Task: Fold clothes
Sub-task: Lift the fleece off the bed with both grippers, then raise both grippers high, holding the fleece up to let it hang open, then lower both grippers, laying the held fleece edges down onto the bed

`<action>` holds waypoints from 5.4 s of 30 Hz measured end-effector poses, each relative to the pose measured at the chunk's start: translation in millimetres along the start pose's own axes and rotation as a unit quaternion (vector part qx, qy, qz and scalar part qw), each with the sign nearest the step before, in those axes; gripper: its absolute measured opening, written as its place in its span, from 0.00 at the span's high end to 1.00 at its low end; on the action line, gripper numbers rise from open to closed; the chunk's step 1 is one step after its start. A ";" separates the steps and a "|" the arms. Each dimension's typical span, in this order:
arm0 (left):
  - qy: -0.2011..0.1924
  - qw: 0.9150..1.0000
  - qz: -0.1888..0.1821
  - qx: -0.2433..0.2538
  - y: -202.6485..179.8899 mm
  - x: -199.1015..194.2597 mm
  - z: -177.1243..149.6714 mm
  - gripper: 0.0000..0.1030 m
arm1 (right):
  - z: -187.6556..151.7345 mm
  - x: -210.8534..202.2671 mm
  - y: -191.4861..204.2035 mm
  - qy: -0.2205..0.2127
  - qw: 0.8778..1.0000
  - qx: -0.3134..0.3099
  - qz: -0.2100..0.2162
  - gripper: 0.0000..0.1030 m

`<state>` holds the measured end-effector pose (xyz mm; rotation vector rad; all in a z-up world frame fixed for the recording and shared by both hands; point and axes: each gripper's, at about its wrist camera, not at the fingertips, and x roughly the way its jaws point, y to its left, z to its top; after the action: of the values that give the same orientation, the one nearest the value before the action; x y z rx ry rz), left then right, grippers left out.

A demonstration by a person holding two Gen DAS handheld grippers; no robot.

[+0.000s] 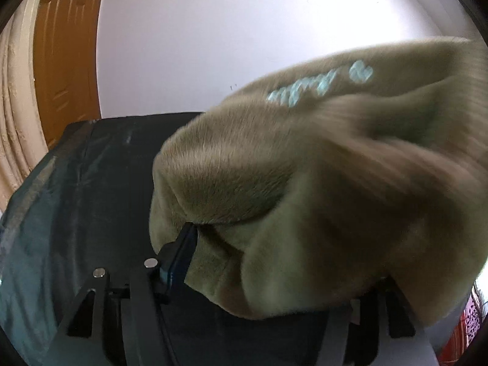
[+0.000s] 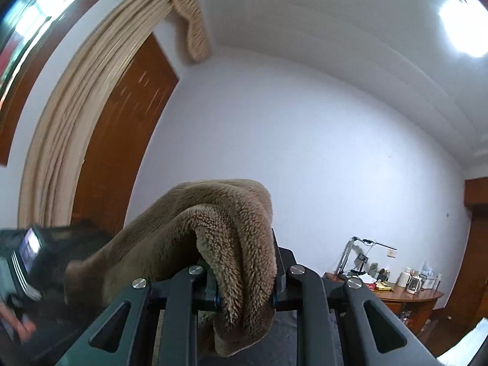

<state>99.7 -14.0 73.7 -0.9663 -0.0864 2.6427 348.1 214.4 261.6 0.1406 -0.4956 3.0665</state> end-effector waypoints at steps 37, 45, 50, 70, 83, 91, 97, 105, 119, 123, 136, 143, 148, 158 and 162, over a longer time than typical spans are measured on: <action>-0.347 0.926 -0.137 0.059 -57.3 -316.2 21.3 0.75 | 180.8 -116.2 -55.2 -0.293 0.910 0.023 -0.292 0.78; -0.201 0.947 -0.245 0.060 -64.7 -221.1 -16.0 0.39 | 194.2 -116.8 -17.4 -0.307 0.900 -0.027 -0.308 0.78; -0.165 0.945 -0.276 0.066 -78.8 -199.8 -28.5 0.35 | 198.7 -119.6 -11.0 -0.302 0.901 -0.033 -0.310 0.78; -0.106 0.931 -0.332 0.111 -139.4 -195.2 -84.5 0.21 | 201.2 -90.0 -12.2 -0.246 0.915 -0.035 -0.317 0.78; -0.151 0.964 -0.220 -0.017 -95.1 -197.5 -25.0 0.94 | 183.6 -109.9 -21.4 -0.256 0.903 -0.026 -0.344 0.78; -0.380 0.909 -0.132 -0.107 -15.3 -339.1 10.8 0.94 | 137.3 -107.4 -53.6 -0.205 0.916 -0.003 -0.346 0.78; -0.479 0.870 -0.075 -0.091 -7.9 -435.8 -4.8 0.94 | 110.1 -106.5 -36.8 -0.200 0.916 -0.028 -0.348 0.78; -0.533 0.841 -0.030 -0.087 -6.9 -439.7 -17.9 0.94 | 113.5 -144.9 -18.5 -0.248 0.909 -0.033 -0.332 0.78; -0.462 0.879 0.077 -0.086 27.4 -387.2 27.5 0.92 | 106.2 -109.6 8.4 -0.206 0.939 -0.057 -0.268 0.78; -0.398 0.907 0.098 -0.092 37.9 -327.9 48.2 0.92 | 86.6 -57.1 10.5 -0.137 0.961 -0.058 -0.234 0.78; -0.147 0.968 0.167 -0.115 106.6 -84.3 108.9 0.92 | -18.3 125.4 20.6 0.113 0.988 -0.045 -0.099 0.78; -0.025 0.975 0.191 -0.109 120.5 28.9 100.0 0.92 | -125.8 180.7 20.5 0.278 0.960 -0.043 -0.016 0.78; 0.046 0.971 0.212 -0.101 125.9 86.3 88.5 0.92 | -186.0 226.4 54.6 0.365 0.930 -0.027 0.035 0.78; 0.159 0.956 0.221 -0.111 148.9 147.6 72.4 0.70 | -224.8 252.9 44.6 0.448 0.889 0.030 0.092 0.54; 0.161 0.956 0.211 -0.126 160.0 136.6 72.3 0.45 | -204.9 229.6 33.2 0.438 0.891 0.049 0.109 0.36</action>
<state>-89.3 -117.5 18.3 -1.6531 -0.1598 2.8499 100.9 251.6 79.2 -1.3041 -0.2928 2.9006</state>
